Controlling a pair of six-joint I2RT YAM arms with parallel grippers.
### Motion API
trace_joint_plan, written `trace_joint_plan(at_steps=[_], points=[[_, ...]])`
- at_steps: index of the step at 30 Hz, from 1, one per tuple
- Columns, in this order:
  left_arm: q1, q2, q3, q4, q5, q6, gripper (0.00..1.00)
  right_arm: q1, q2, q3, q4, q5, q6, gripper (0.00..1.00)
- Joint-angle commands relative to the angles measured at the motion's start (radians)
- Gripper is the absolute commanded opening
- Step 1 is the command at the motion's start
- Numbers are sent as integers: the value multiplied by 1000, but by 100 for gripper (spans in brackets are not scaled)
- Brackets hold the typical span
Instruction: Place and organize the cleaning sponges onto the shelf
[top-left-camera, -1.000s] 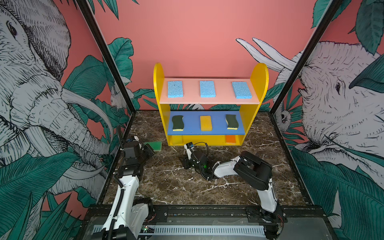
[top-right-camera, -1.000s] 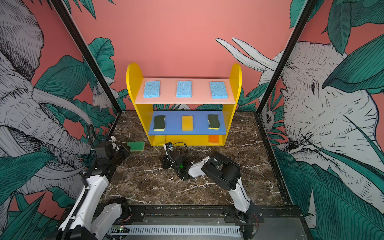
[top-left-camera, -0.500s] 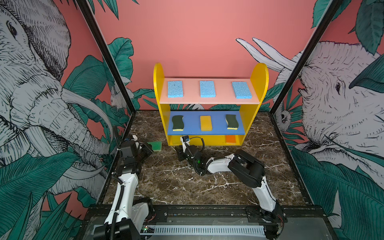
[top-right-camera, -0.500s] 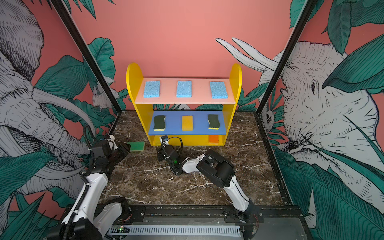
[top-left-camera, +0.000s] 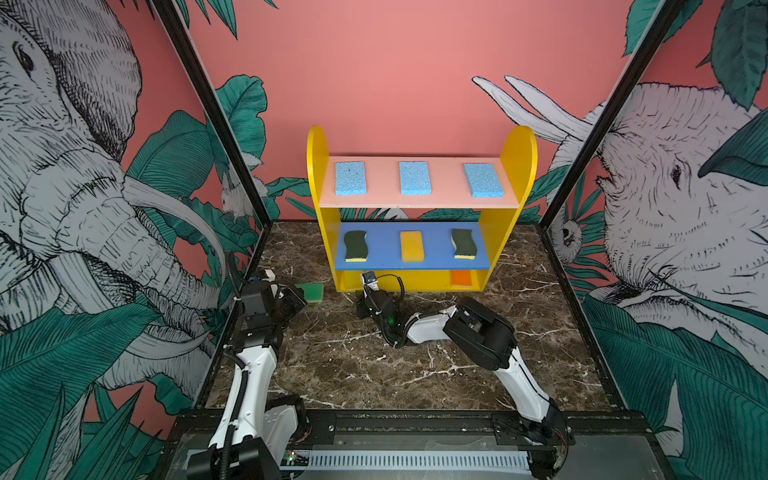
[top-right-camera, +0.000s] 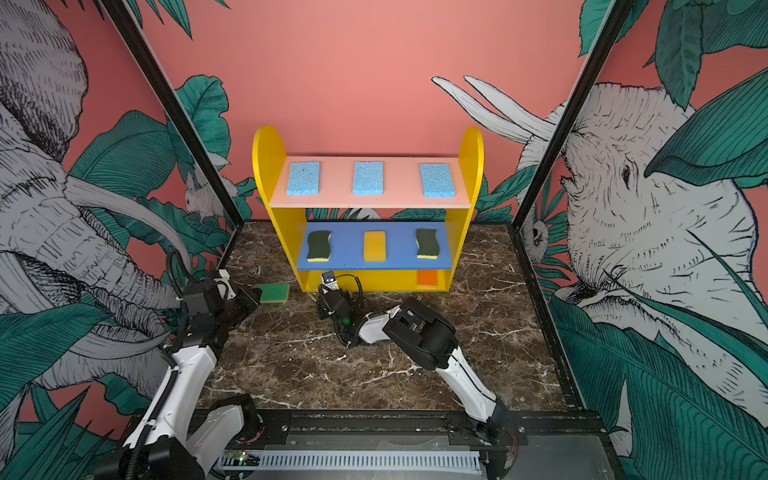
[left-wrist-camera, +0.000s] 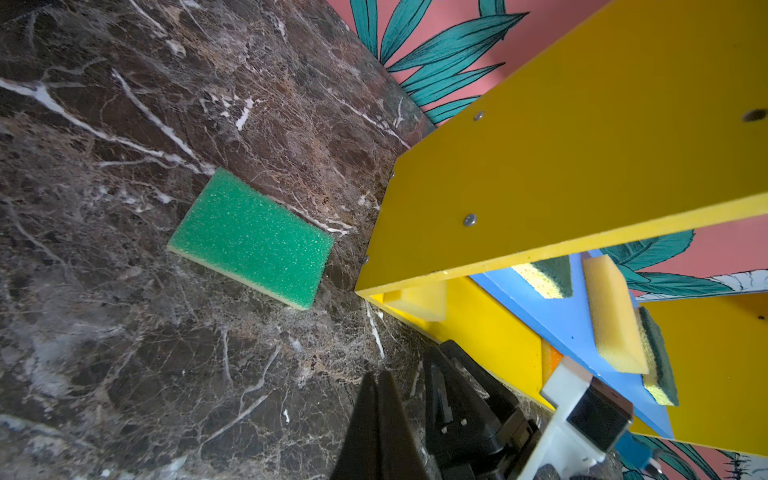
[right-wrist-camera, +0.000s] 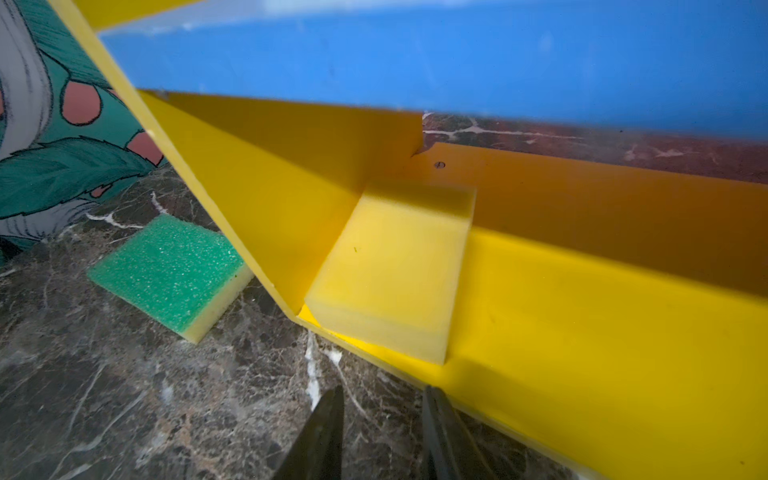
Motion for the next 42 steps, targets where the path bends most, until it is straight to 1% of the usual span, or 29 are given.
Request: trace_joint_plan(at_steps=[1, 5, 14, 26, 42], points=[[4, 3, 9, 23, 19, -5, 1, -3, 27, 39, 50, 37, -23, 34], [4, 8, 6, 32, 24, -11, 0, -5, 44, 57, 61, 64, -24, 34], [2, 7, 12, 36, 30, -17, 0, -4, 74, 93, 34, 62, -9, 34], [4, 16, 24, 47, 56, -30, 0, -4, 115, 148, 29, 102, -10, 34], [0, 16, 15, 56, 52, -34, 0, 4, 141, 188, 14, 60, -4, 35]])
